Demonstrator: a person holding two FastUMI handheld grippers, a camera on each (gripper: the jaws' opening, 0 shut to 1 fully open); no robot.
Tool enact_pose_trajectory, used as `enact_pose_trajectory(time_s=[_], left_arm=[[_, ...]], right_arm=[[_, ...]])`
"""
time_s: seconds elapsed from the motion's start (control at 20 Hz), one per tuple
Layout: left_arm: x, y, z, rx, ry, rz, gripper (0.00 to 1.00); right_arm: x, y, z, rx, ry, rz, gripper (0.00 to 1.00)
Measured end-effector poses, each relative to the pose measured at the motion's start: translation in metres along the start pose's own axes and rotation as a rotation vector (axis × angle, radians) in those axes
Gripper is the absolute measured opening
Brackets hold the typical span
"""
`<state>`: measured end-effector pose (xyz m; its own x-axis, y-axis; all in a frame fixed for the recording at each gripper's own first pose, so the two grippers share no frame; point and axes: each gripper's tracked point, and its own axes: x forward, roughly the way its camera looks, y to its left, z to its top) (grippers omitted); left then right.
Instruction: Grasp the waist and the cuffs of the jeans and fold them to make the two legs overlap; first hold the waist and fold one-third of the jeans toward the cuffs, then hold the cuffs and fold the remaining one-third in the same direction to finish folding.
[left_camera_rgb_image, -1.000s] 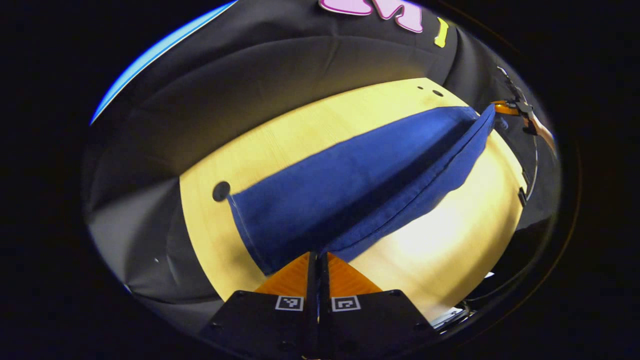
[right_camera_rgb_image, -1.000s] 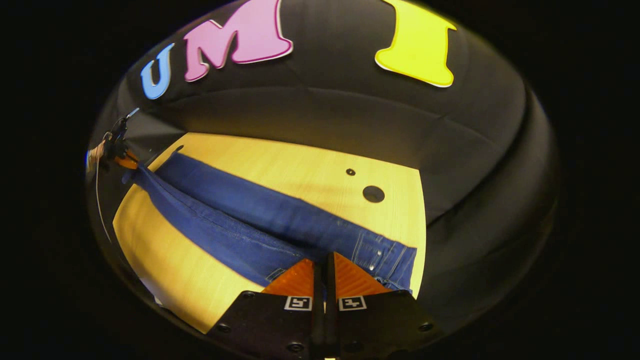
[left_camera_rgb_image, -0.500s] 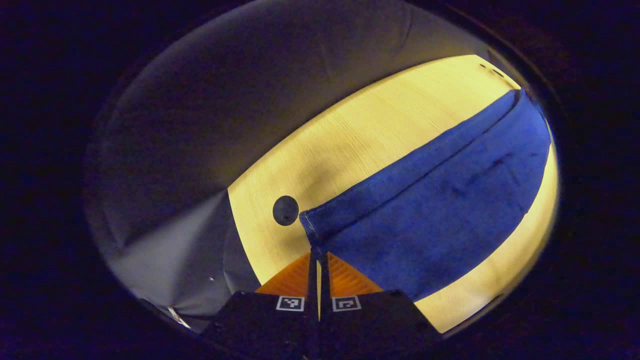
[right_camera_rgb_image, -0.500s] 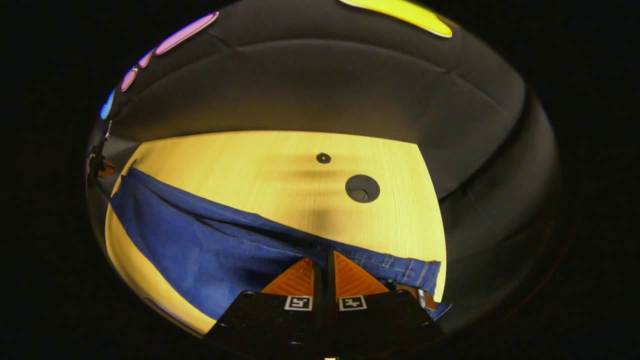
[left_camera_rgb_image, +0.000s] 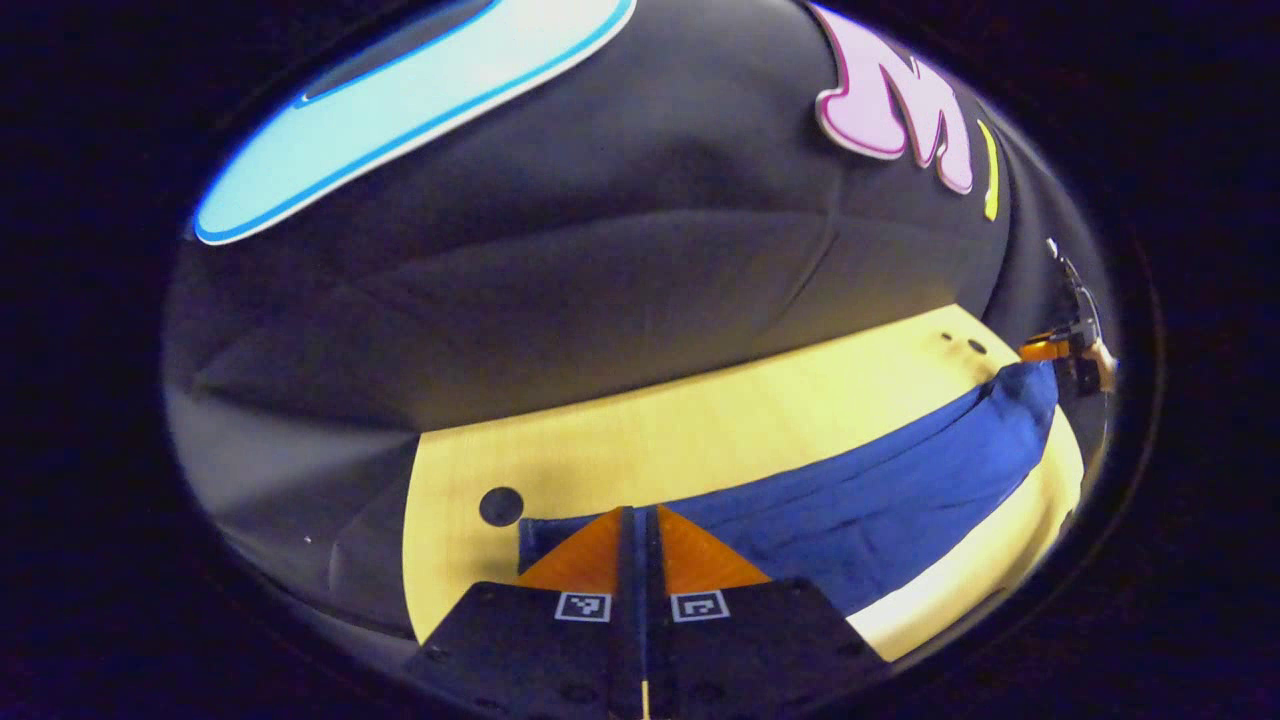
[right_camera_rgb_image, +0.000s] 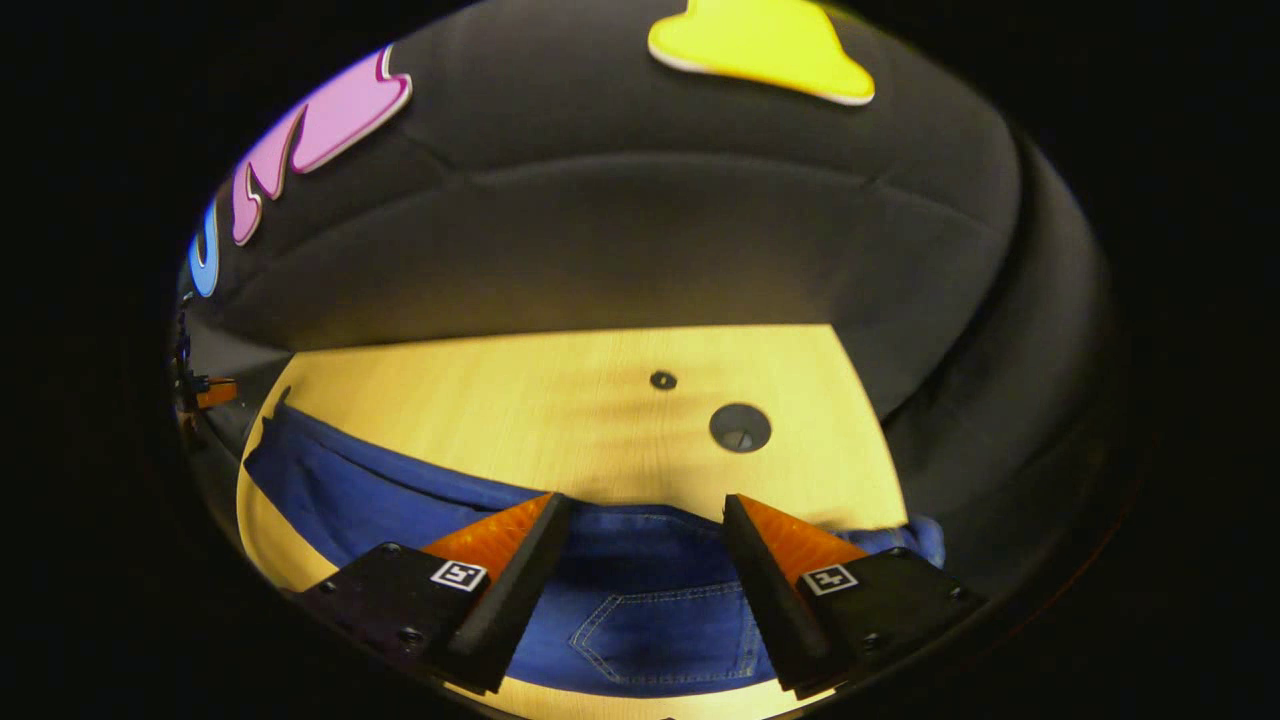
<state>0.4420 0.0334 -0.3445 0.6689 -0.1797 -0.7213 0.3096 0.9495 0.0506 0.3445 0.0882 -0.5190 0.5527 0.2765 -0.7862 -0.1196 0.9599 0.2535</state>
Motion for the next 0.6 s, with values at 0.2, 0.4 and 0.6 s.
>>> enact_pose_trajectory(time_s=[0.2, 0.4, 0.6], left_arm=[[-0.053, 0.0, 0.025, -0.056, -0.173, -0.082, 0.36], [-0.123, -0.019, 0.037, -0.056, -0.281, -0.072, 0.97], [-0.187, -0.052, 0.024, -0.141, -0.332, -0.098, 0.97]], right_arm=[[-0.05, -0.032, -0.023, 0.194, 0.022, -0.006, 0.94], [-0.092, -0.101, -0.08, 0.577, 0.089, -0.152, 0.99], [-0.08, -0.105, -0.126, 0.839, 0.175, -0.239, 0.98]])
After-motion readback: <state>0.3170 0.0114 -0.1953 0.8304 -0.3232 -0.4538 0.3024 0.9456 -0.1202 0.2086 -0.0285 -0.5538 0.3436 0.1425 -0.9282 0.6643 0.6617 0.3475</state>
